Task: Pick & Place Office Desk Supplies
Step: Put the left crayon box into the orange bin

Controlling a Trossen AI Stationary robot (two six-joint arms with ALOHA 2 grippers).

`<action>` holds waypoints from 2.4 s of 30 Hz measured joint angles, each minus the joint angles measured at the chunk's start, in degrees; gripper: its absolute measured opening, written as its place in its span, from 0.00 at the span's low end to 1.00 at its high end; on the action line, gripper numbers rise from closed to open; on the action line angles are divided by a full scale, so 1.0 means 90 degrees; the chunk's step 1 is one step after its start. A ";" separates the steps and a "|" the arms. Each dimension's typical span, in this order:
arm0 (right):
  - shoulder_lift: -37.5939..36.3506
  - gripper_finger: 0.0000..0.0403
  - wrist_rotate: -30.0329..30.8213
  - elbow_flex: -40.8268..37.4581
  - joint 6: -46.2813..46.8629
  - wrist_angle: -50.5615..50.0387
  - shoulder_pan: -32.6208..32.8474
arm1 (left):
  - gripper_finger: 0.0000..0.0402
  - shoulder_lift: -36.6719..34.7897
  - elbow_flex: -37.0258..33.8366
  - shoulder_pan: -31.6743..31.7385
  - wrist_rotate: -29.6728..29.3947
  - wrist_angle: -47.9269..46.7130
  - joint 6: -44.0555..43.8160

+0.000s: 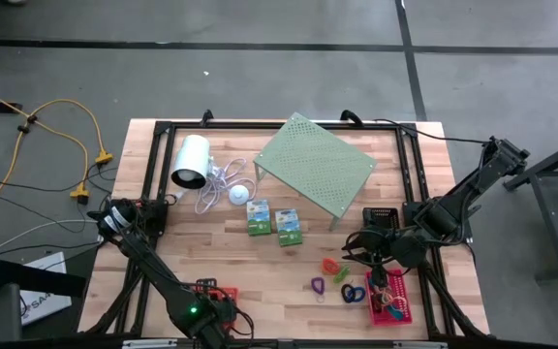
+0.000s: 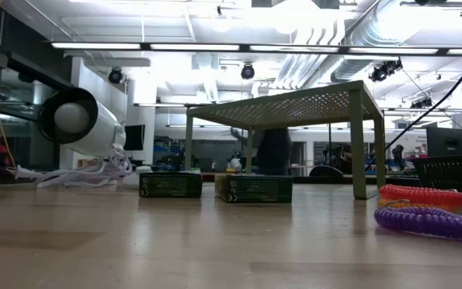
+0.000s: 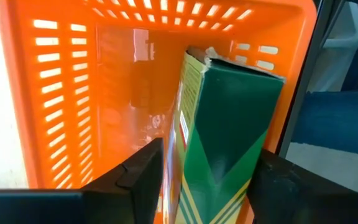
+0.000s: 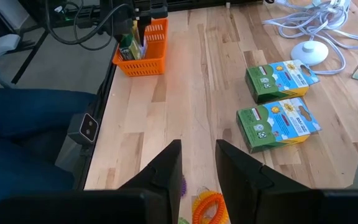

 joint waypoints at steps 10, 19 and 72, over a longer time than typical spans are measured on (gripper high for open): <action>0.0000 0.21 -0.0001 -0.0002 0.0000 0.0000 0.0000 | 0.50 -0.0016 0.0000 0.0000 -0.0034 0.0000 -0.0002; 0.0000 0.21 -0.0001 -0.0002 0.0000 -0.0002 0.0000 | 0.50 -0.0191 0.0007 0.0000 0.0006 -0.0027 -0.0019; 0.0000 0.21 -0.0001 -0.0001 -0.0001 0.0002 0.0001 | 0.50 -0.1001 0.0017 0.1287 -0.0130 -0.0346 0.2691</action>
